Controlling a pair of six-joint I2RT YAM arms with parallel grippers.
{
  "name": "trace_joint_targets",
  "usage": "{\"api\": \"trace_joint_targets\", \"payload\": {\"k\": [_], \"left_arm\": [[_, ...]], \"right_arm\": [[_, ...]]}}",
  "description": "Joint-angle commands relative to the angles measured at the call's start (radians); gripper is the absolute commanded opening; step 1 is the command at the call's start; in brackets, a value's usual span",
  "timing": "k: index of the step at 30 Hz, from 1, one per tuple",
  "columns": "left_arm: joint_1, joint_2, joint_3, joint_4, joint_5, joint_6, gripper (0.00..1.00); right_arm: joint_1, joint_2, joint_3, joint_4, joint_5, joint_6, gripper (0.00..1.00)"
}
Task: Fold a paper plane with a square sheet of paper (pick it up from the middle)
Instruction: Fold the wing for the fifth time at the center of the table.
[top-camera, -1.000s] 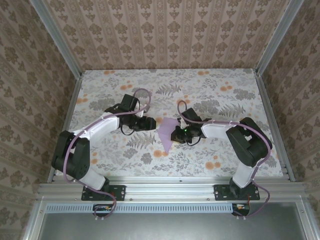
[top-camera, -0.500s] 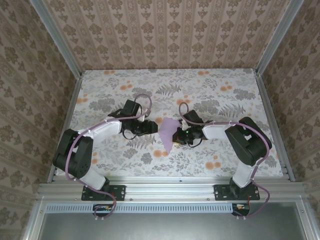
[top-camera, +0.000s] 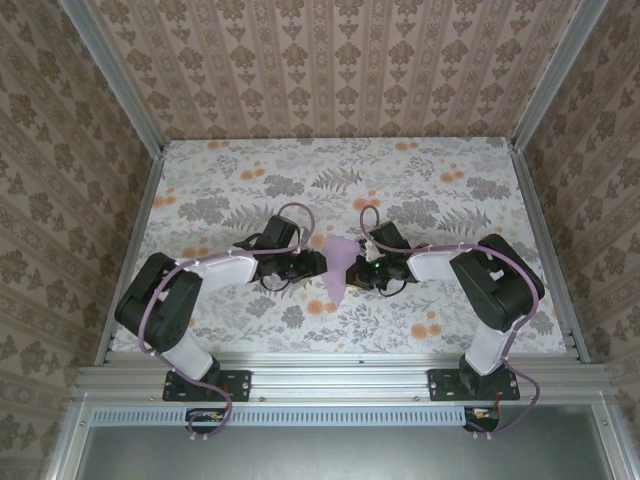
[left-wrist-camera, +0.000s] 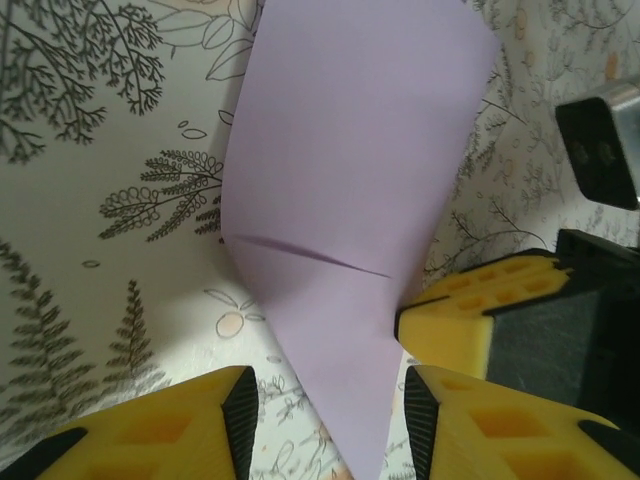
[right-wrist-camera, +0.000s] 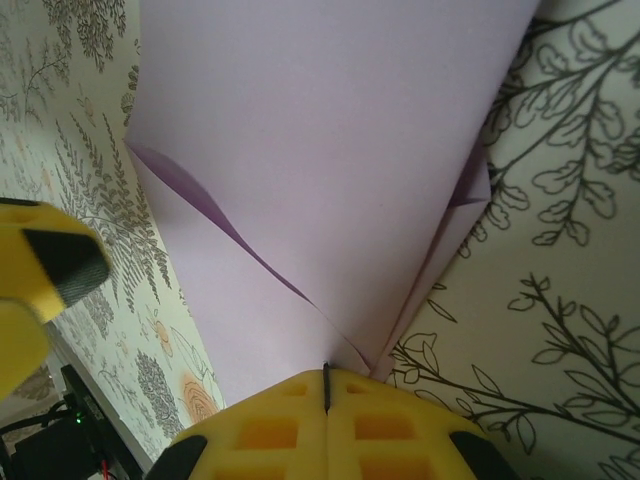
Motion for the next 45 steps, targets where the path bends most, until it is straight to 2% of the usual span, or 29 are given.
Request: {"api": "trace_joint_targets", "payload": {"k": [1, 6, 11, 14, 21, 33, 40, 45], "left_arm": [[-0.011, 0.053, 0.045, 0.045, -0.028, -0.041, 0.44], [-0.018, 0.083, 0.087, -0.015, -0.07, -0.007, 0.42], [-0.021, 0.123, 0.098, 0.012, -0.052, -0.015, 0.39], [-0.021, 0.117, 0.102, 0.008, -0.06, -0.009, 0.34], [-0.025, 0.091, 0.115, -0.037, -0.072, 0.017, 0.3], [-0.048, 0.07, 0.136, -0.101, -0.077, 0.069, 0.12], [-0.065, 0.074, 0.168, -0.154, -0.091, 0.104, 0.11], [-0.069, 0.087, 0.178, -0.131, -0.061, 0.1, 0.12]], "right_arm": [[-0.002, 0.038, -0.038, -0.042, 0.057, -0.006, 0.05], [-0.002, 0.037, -0.038, -0.036, 0.056, -0.005, 0.05], [-0.002, 0.048, -0.032, -0.034, 0.05, -0.006, 0.05], [-0.002, 0.048, -0.03, -0.04, 0.051, -0.012, 0.05], [-0.003, 0.044, -0.034, -0.053, 0.061, -0.018, 0.05], [-0.004, 0.037, -0.022, -0.069, 0.07, -0.027, 0.05], [-0.004, 0.038, -0.01, -0.083, 0.073, -0.032, 0.05], [-0.004, 0.04, -0.009, -0.084, 0.076, -0.034, 0.05]]}}
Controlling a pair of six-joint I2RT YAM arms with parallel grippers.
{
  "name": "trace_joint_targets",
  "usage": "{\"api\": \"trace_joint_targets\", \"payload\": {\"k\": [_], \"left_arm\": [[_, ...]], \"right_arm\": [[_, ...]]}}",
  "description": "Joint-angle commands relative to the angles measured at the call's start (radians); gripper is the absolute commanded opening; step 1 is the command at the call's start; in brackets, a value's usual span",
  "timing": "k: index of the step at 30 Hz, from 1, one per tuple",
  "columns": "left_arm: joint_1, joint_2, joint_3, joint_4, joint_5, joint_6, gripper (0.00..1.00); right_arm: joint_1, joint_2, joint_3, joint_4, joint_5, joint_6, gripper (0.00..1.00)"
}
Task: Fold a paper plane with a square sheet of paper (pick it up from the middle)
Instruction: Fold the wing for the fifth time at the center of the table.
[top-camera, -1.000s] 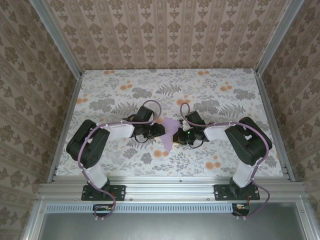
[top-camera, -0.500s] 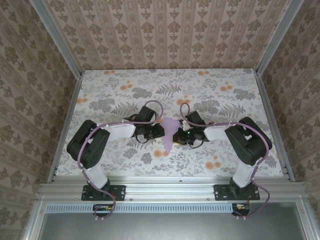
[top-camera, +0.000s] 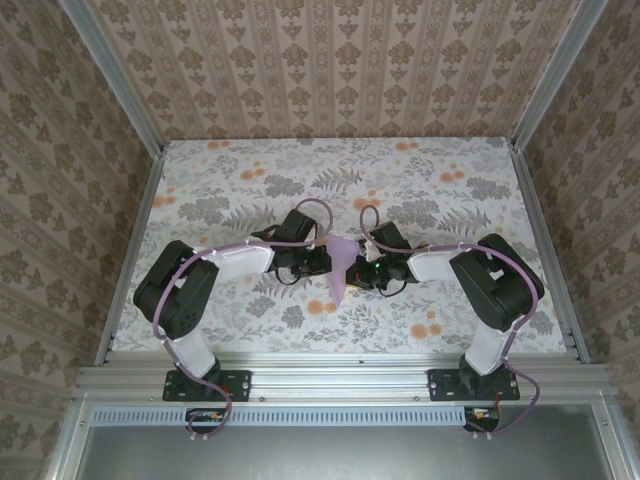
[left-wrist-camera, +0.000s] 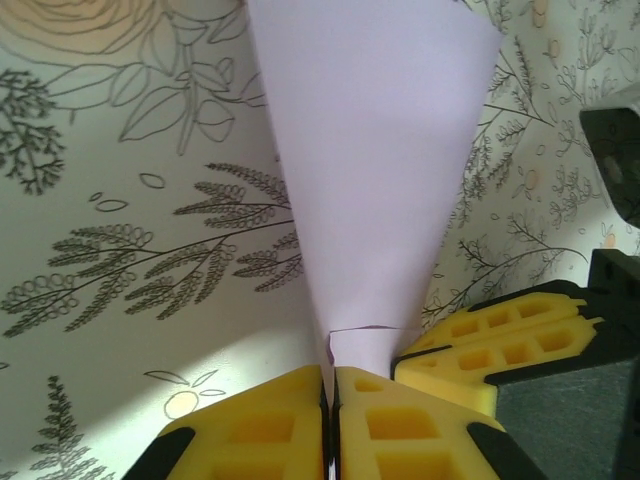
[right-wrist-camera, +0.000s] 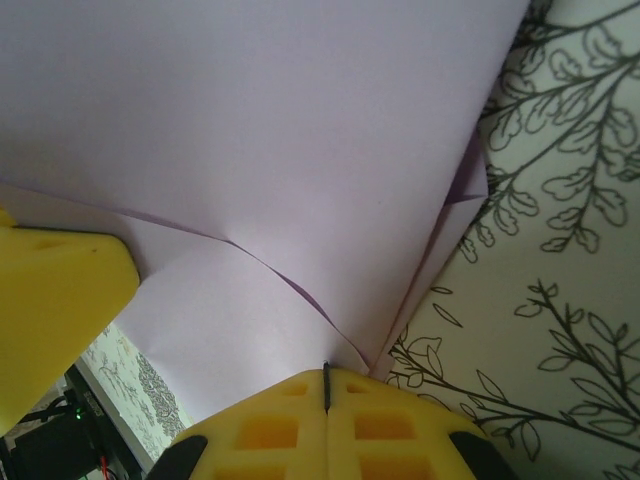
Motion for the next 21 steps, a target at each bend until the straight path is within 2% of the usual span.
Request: {"api": "trace_joint_targets", "payload": {"k": [1, 21], "left_arm": [[-0.009, -0.008, 0.029, -0.017, 0.022, 0.024, 0.12], [-0.067, 0.102, 0.111, -0.007, 0.063, 0.028, 0.12]], "right_arm": [[-0.004, 0.04, -0.006, -0.094, 0.082, -0.023, 0.05], [-0.012, 0.009, -0.025, -0.08, 0.083, -0.026, 0.04]]}}
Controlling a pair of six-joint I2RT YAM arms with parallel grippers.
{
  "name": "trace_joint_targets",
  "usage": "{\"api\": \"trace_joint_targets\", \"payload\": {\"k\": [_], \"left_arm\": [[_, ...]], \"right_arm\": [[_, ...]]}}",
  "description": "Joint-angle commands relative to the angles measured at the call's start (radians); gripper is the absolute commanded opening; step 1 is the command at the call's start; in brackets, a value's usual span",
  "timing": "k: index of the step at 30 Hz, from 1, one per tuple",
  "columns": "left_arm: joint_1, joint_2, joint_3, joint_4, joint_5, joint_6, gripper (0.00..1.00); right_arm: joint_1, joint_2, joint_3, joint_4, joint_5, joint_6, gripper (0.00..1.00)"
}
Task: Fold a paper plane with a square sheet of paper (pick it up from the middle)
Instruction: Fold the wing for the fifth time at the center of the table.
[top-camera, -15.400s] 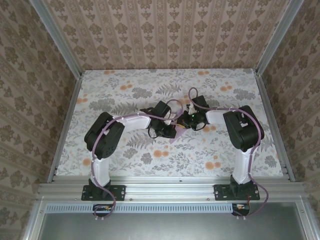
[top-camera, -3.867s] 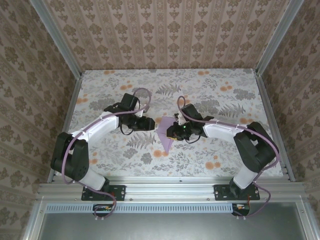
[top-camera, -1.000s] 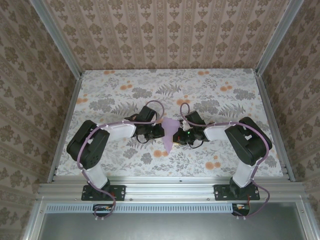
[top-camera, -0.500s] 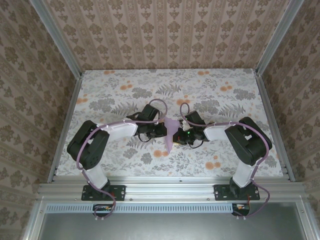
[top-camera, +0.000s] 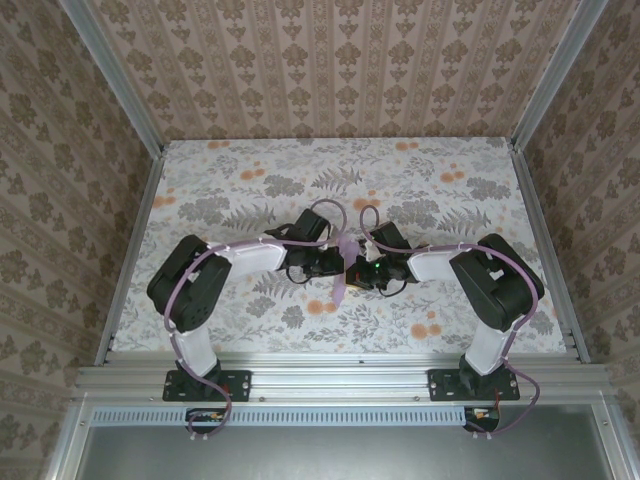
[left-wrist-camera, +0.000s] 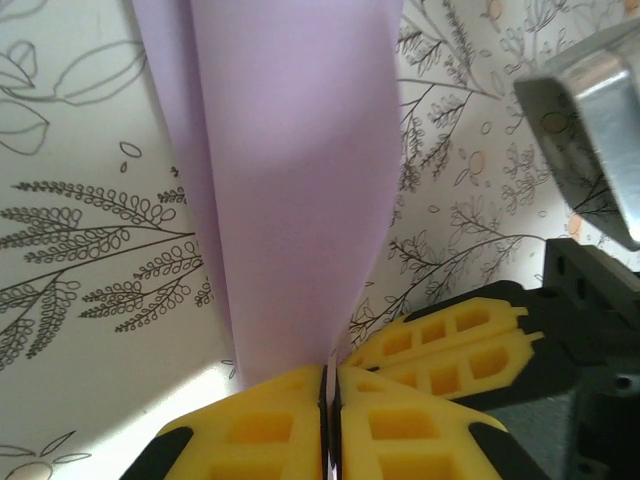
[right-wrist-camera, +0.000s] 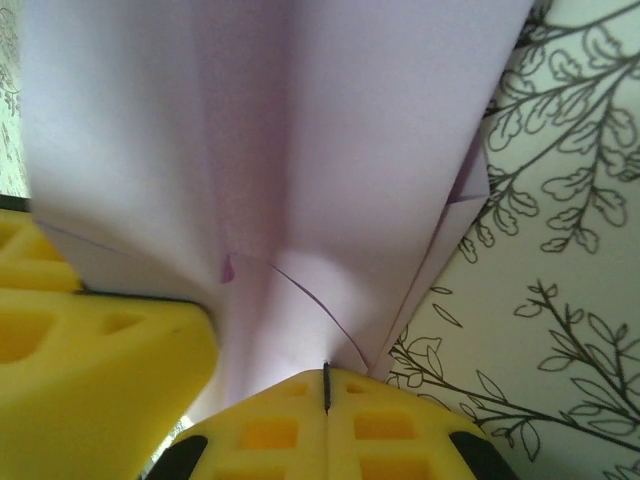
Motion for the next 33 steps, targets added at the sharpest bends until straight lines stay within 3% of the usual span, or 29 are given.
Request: {"api": "trace_joint_targets", "payload": {"k": [1, 17, 33], "left_arm": [[-0.01, 0.025, 0.036, -0.008, 0.023, 0.027, 0.12], [-0.005, 0.068, 0.058, 0.024, 0.017, 0.009, 0.13], [0.031, 0.006, 0.018, 0.065, -0.006, -0.035, 0.13]], "right_arm": [[-0.007, 0.006, -0.027, -0.077, 0.085, -0.024, 0.04], [-0.01, 0.005, -0.031, -0.036, 0.067, -0.009, 0.04], [-0.011, -0.003, -0.052, -0.018, 0.074, -0.002, 0.02]]}}
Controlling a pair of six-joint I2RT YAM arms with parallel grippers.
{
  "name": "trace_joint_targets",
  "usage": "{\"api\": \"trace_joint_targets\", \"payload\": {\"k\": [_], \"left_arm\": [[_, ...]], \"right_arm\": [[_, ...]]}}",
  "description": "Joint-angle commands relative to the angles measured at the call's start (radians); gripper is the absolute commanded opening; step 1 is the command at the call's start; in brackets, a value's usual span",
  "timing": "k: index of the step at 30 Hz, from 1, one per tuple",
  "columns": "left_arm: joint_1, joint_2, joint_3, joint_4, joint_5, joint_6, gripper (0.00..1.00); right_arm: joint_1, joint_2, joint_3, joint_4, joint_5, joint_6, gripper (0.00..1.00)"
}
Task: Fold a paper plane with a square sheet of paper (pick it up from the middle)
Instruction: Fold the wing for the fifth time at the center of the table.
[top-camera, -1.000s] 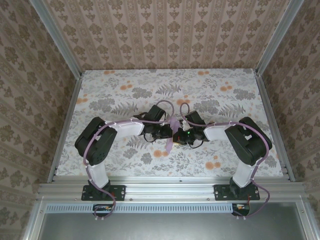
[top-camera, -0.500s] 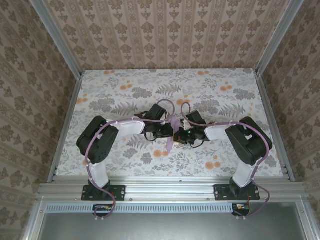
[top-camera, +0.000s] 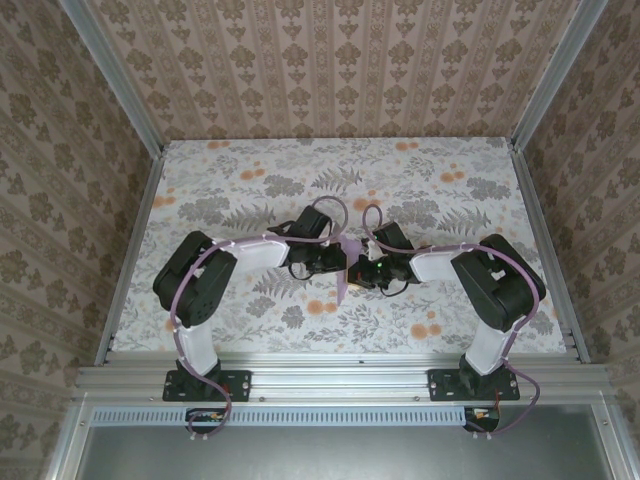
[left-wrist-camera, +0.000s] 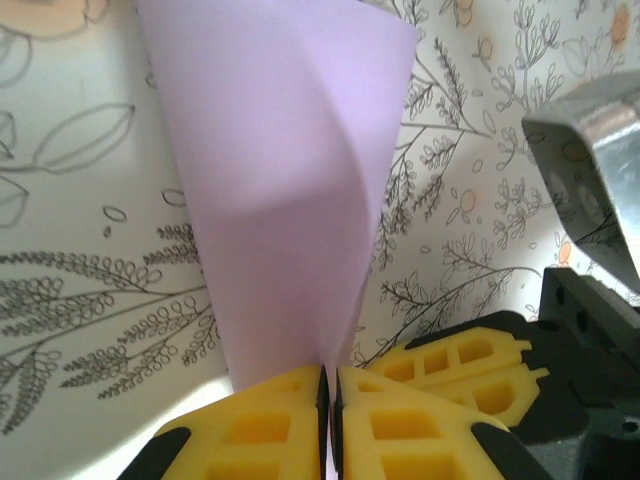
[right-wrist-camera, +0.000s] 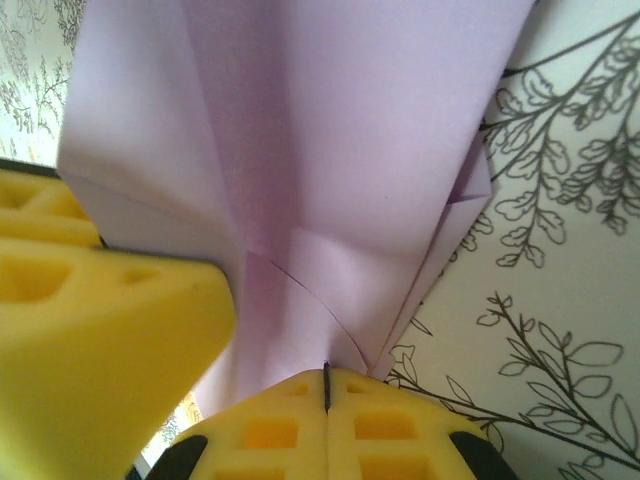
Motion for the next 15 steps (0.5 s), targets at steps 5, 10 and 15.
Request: {"api": "trace_joint_targets", "payload": {"k": [5, 10, 15], "left_arm": [[0.017, -0.018, -0.012, 0.035, -0.001, -0.021, 0.13], [0.008, 0.015, -0.009, 0.044, 0.027, -0.023, 0.13], [0.001, 0.041, 0.007, 0.039, 0.047, -0.014, 0.15]], "right_arm": [[-0.001, 0.003, -0.034, -0.044, 0.067, -0.005, 0.02], [-0.002, -0.002, -0.032, -0.042, 0.069, -0.002, 0.02], [-0.003, -0.01, -0.032, -0.036, 0.069, -0.001, 0.02]]}}
